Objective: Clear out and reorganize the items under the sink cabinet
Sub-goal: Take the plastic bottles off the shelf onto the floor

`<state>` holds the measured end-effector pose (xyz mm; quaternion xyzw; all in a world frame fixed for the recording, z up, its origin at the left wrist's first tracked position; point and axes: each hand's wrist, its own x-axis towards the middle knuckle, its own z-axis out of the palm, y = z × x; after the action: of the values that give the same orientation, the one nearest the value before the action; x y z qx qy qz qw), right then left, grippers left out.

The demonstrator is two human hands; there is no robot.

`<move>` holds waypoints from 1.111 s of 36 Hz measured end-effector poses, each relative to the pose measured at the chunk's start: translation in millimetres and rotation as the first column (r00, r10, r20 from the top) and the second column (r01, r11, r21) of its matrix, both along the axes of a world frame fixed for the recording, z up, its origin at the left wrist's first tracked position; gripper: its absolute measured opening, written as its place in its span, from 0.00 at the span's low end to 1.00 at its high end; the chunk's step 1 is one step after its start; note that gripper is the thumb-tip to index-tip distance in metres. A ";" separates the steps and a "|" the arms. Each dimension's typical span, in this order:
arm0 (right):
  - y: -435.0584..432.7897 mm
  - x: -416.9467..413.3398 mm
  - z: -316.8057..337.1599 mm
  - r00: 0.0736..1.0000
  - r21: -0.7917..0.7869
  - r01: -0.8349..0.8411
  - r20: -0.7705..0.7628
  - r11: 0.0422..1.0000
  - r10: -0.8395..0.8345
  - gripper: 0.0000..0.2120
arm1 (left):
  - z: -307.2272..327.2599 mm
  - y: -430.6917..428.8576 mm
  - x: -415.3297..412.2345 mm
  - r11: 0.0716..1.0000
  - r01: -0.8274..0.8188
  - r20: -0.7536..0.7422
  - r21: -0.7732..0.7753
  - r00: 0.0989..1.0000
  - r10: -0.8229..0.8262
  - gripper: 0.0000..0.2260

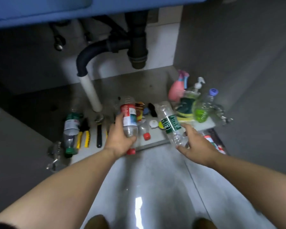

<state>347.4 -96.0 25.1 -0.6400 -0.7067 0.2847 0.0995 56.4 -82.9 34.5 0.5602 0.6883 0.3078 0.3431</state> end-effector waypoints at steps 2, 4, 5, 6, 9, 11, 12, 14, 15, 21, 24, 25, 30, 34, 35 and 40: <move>-19.4 18.9 -5.5 0.999 -0.053 0.013 0.031 0.999 -0.012 0.40 | -6.7 -21.7 29.5 0.993 0.121 0.140 0.006 0.983 -0.121 0.40; -33.9 32.4 -15.2 0.999 -0.112 0.022 0.038 0.993 -0.018 0.40 | -16.4 -41.3 51.1 0.981 0.191 0.228 -0.007 0.956 -0.185 0.40; -43.2 43.1 -19.6 0.998 -0.150 0.033 0.054 0.988 -0.025 0.40 | -22.3 -51.2 66.1 0.975 0.220 0.264 -0.034 0.943 -0.203 0.41; -50.7 51.8 -25.3 0.997 -0.183 0.041 0.068 0.982 -0.029 0.41 | -27.1 -60.9 78.5 0.968 0.243 0.287 -0.068 0.934 -0.214 0.42; -67.5 74.0 -45.4 0.991 -0.266 0.081 0.120 0.961 -0.050 0.43 | -48.5 -82.0 110.3 0.945 0.295 0.288 -0.143 0.926 -0.246 0.41; -72.4 84.6 -61.7 0.986 -0.302 0.102 0.160 0.948 -0.055 0.42 | -67.6 -92.1 127.5 0.926 0.332 0.268 -0.178 0.922 -0.279 0.40; -73.1 88.3 -69.5 0.981 -0.314 0.118 0.182 0.942 -0.062 0.41 | -77.9 -96.0 135.2 0.914 0.351 0.267 -0.202 0.918 -0.294 0.40; -71.8 93.1 -84.7 0.971 -0.333 0.139 0.229 0.933 -0.063 0.42 | -98.1 -101.6 148.2 0.897 0.357 0.266 -0.262 0.920 -0.289 0.40; -70.3 94.4 -91.9 0.966 -0.338 0.149 0.250 0.929 -0.064 0.43 | -108.3 -102.9 154.2 0.895 0.349 0.263 -0.278 0.924 -0.279 0.39; -60.1 97.2 -129.9 0.935 -0.245 0.198 0.337 0.949 -0.108 0.39 | -151.5 -85.2 188.4 0.926 0.205 0.213 -0.317 0.967 -0.141 0.36; -52.6 97.6 -141.6 0.917 -0.166 0.208 0.376 0.964 -0.134 0.38 | -165.2 -72.5 200.8 0.932 0.137 0.247 -0.335 0.968 -0.053 0.36; -50.4 97.3 -144.2 0.912 -0.141 0.216 0.382 0.966 -0.149 0.37 | -168.9 -68.5 204.3 0.931 0.124 0.265 -0.343 0.964 -0.030 0.37; -47.8 92.2 -150.1 0.880 -0.012 0.282 0.402 0.959 -0.253 0.36 | -174.3 -49.4 215.6 0.940 0.180 0.283 -0.290 0.954 -0.095 0.32; -55.3 87.6 -150.7 0.909 0.016 0.165 0.386 0.986 -0.159 0.36 | -178.7 -46.2 215.1 0.926 0.262 0.254 -0.271 0.948 -0.194 0.30; -56.7 87.0 -150.8 0.913 -0.016 0.125 0.392 0.992 -0.109 0.38 | -179.5 -46.2 214.3 0.916 0.275 0.247 -0.294 0.947 -0.205 0.31; -57.6 83.3 -150.7 0.890 -0.100 0.044 0.456 0.994 0.006 0.45 | -182.2 -46.9 218.0 0.838 0.379 0.306 -0.393 0.913 -0.270 0.33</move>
<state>430.8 -153.5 -125.6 -0.7003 -0.6876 0.1632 -0.1008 274.4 -129.8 -147.6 0.5352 0.5880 0.1444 0.5891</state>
